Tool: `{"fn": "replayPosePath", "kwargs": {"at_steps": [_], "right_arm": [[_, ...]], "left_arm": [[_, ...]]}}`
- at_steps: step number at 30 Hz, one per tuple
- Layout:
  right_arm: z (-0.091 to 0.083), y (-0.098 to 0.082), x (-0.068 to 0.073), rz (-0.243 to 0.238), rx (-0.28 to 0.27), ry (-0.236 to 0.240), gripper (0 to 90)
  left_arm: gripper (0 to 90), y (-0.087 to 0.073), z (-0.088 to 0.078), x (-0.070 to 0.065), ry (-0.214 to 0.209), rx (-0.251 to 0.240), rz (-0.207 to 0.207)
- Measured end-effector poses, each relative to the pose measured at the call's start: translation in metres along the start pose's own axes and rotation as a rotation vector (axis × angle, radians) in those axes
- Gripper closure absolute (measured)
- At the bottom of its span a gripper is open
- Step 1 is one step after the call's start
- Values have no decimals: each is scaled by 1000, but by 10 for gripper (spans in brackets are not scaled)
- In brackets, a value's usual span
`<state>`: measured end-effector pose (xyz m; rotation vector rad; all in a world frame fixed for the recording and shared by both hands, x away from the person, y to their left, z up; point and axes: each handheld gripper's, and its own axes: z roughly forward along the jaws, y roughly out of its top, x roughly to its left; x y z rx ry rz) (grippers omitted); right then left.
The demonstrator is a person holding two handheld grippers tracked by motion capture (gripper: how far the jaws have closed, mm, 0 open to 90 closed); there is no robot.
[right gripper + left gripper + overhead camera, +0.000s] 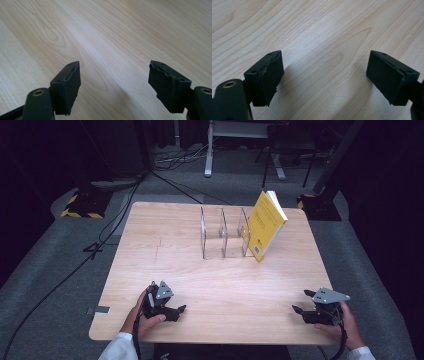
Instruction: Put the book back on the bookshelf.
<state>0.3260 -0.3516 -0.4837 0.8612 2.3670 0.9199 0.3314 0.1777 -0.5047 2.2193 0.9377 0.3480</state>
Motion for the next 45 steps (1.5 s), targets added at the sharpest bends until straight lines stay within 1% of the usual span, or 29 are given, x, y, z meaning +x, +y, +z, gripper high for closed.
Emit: {"fn": "replayPosePath", "kwargs": {"at_steps": [3, 5, 7, 8, 10, 12, 14, 19, 22, 24, 35, 39, 45], "right_arm": [[-1, -9, -3, 29, -1, 4, 250], [-2, -13, -4, 34, -2, 6, 246], [-2, -18, -6, 61, -7, 14, 238], [0, -24, -7, 84, -4, 11, 206], [1, -30, -9, 135, -24, 30, 206], [0, -31, -10, 152, -22, 22, 202], [0, -31, -10, 153, -22, 24, 202], [2, -30, -12, 172, -13, 39, 184], [2, -30, -11, 172, -13, 32, 184], [1, -30, -10, 159, -17, 19, 184], [2, -30, -10, 177, -10, 19, 168], [1, -30, -8, 157, -18, 5, 173], [2, -30, -10, 169, -13, 15, 169]], "left_arm": [[150, 0, 0, 0, 3, -1, 2], [151, 0, 0, 0, 3, -1, 1], [151, 0, 0, 0, 3, -1, 0], [150, 0, 0, 0, 3, -1, 1], [151, 0, 0, 0, 4, -2, 2], [151, 0, 0, 0, 7, -1, -1], [150, 0, 0, 0, 7, -2, -2], [150, 0, 0, 0, 7, -2, -2], [150, 0, 0, 0, 7, -1, -2], [150, 0, 0, -1, 7, 0, -2], [150, 0, 0, -1, 7, 0, -3], [150, 0, 0, -1, 7, 0, -3], [149, 0, 0, -1, 6, 1, -3]]}}
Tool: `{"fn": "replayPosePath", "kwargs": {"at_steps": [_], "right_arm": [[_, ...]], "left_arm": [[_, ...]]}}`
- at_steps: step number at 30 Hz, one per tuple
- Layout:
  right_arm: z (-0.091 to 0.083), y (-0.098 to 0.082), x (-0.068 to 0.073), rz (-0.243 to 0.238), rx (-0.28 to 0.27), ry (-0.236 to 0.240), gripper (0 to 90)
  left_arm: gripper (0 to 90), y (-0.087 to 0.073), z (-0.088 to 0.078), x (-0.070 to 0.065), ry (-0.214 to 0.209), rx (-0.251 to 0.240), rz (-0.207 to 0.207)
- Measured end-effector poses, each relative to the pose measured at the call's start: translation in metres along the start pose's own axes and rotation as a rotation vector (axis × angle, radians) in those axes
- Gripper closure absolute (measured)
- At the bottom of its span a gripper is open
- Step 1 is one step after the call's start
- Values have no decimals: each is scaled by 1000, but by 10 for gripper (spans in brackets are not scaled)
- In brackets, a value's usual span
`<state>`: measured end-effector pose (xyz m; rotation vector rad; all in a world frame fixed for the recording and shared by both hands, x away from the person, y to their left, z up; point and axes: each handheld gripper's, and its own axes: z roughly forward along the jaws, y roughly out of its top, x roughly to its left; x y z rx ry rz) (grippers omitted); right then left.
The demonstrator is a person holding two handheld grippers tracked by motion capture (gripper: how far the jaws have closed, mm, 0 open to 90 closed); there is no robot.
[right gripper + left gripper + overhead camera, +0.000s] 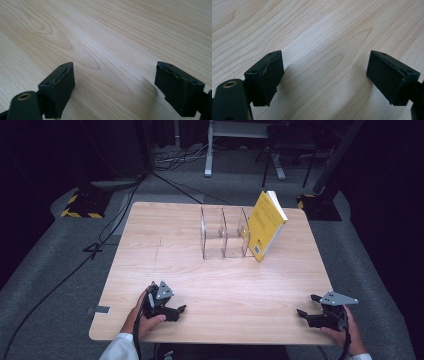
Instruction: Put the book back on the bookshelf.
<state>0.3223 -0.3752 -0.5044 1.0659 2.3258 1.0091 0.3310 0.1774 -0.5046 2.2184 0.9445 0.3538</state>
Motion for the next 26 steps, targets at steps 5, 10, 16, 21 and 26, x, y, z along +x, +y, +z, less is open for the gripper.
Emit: {"fn": "replayPosePath", "kwargs": {"at_steps": [5, 10, 16, 21, 26], "right_arm": [[0, 0, 0, 8, 3, 4, 169], [0, 0, -1, 9, 5, 10, 173], [0, 0, -1, 6, 2, 12, 175], [0, 0, -1, 6, 2, 10, 175], [0, 0, -2, 7, 4, 15, 175]], "left_arm": [[149, 0, 0, 0, -1, 0, 0], [147, 0, 0, 0, -4, 1, -2], [147, 0, 0, 0, -6, 4, -3], [142, 1, 0, 1, 2, 5, 10], [141, 1, 0, 1, 1, 5, 9]]}}
